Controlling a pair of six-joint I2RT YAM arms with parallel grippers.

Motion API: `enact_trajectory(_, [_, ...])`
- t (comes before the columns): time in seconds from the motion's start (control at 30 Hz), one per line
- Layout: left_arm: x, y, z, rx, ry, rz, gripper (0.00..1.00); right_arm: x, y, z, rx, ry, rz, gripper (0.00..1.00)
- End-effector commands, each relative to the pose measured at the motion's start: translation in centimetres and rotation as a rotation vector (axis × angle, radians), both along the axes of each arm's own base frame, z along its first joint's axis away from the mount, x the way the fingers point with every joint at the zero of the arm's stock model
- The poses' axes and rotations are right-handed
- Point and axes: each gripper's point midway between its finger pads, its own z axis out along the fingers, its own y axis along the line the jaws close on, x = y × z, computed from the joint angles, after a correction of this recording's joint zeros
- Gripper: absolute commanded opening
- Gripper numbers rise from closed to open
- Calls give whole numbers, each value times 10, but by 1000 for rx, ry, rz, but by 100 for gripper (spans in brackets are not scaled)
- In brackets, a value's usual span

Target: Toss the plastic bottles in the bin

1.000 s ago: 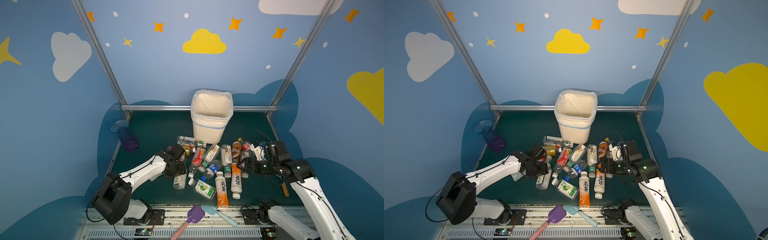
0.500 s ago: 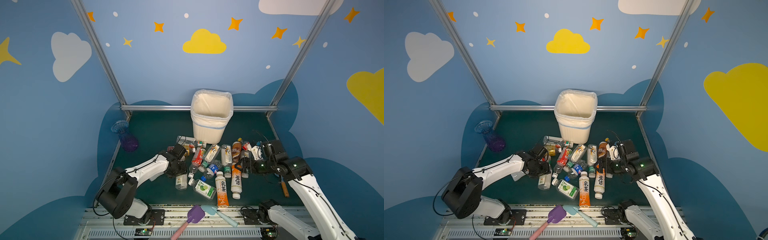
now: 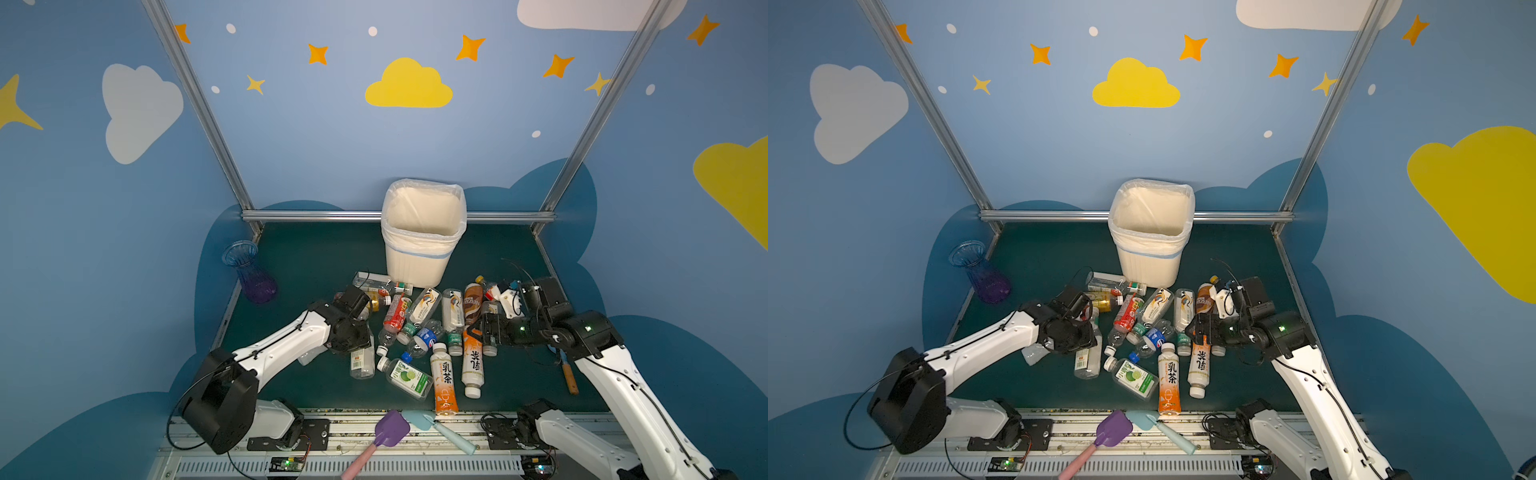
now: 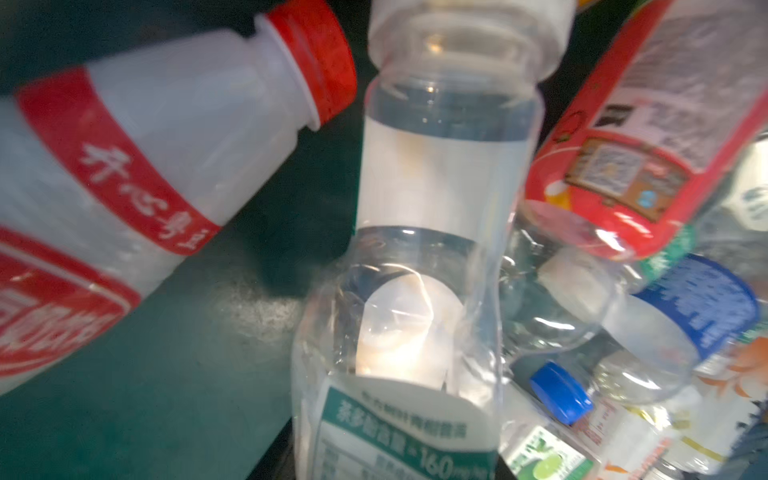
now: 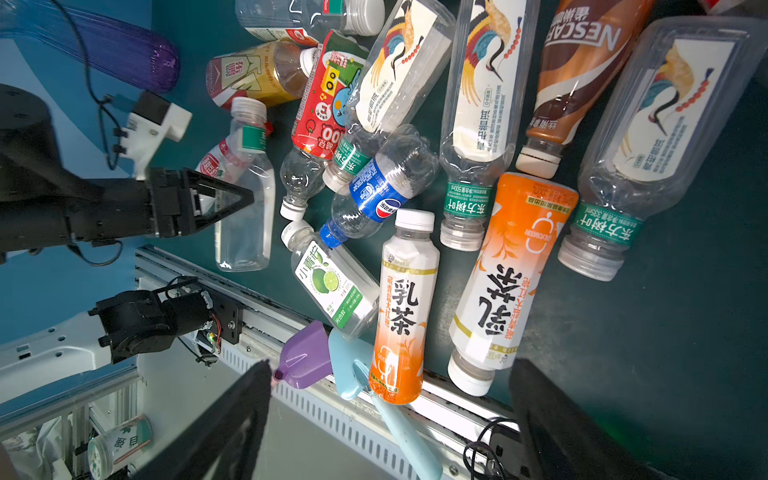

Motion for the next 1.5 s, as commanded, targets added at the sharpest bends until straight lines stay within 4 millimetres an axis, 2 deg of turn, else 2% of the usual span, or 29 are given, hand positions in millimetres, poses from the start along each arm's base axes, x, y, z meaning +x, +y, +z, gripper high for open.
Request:
enact_trajectory(0.0, [0, 7, 38, -1, -52, 10, 51, 4, 2, 11, 6, -37, -4, 90])
enact_trajectory(0.1, [14, 0, 91, -72, -164, 13, 51, 5, 5, 14, 6, -43, 0, 90])
enact_trajectory(0.17, [31, -6, 141, -133, -281, 19, 52, 6, 6, 17, 6, -50, 4, 90])
enact_trajectory(0.23, [55, -18, 199, -208, -444, 11, 52, 6, 9, 20, 6, -59, 11, 90])
enact_trajectory(0.27, [66, -26, 223, -253, -506, -4, 52, 6, 10, 22, 8, -61, 12, 90])
enact_trajectory(0.33, [99, -56, 275, -369, -653, -57, 52, 7, 13, 25, 17, -68, 18, 90])
enact_trajectory(0.4, [132, -91, 314, -457, -745, -137, 52, 8, 17, 28, 27, -74, 22, 90])
enact_trajectory(0.43, [154, -105, 327, -452, -785, -162, 54, 9, 19, 29, 30, -75, 25, 90])
enact_trajectory(0.47, [172, -114, 337, -441, -814, -174, 61, 9, 20, 30, 32, -73, 28, 90])
enact_trajectory(0.53, [208, -132, 359, -421, -880, -190, 100, 9, 23, 34, 34, -74, 37, 90])
enact_trajectory(0.63, [227, -138, 385, -413, -953, -180, 100, 9, 24, 40, 33, -86, 38, 90])
enact_trajectory(0.67, [221, -134, 399, -437, -991, -173, 100, 8, 24, 42, 34, -91, 36, 90])
enact_trajectory(0.73, [216, -125, 404, -422, -979, -147, 100, 6, 20, 43, 28, -103, 24, 90])
enact_trajectory(0.77, [207, -123, 410, -413, -987, -158, 100, 4, 18, 44, 26, -110, 17, 90])
enact_trajectory(0.87, [178, -114, 403, -379, -988, -177, 100, -2, 7, 40, 5, -120, -8, 90])
enact_trajectory(0.9, [166, -106, 398, -366, -987, -168, 100, -4, 3, 36, -12, -120, -18, 90])
enact_trajectory(0.97, [146, -88, 378, -318, -952, -148, 100, -7, -6, 28, -51, -113, -37, 91])
enact_trajectory(1.07, [118, -54, 323, -199, -851, -110, 100, -8, -18, 16, -104, -102, -72, 91])
enact_trajectory(1.23, [54, -1, 191, 24, -567, -33, 100, -1, -35, 3, -188, -97, -128, 91])
enact_trajectory(1.3, [26, 17, 151, 109, -473, -17, 100, 2, -41, 0, -208, -93, -146, 91])
enact_trajectory(1.33, [13, 24, 136, 152, -439, -12, 100, 4, -43, 0, -213, -89, -154, 91])
enact_trajectory(1.4, [-3, 33, 121, 221, -408, -13, 100, 8, -48, -4, -226, -75, -172, 91])
enact_trajectory(1.47, [-8, 37, 112, 253, -393, -11, 100, 13, -54, -10, -238, -53, -185, 91])
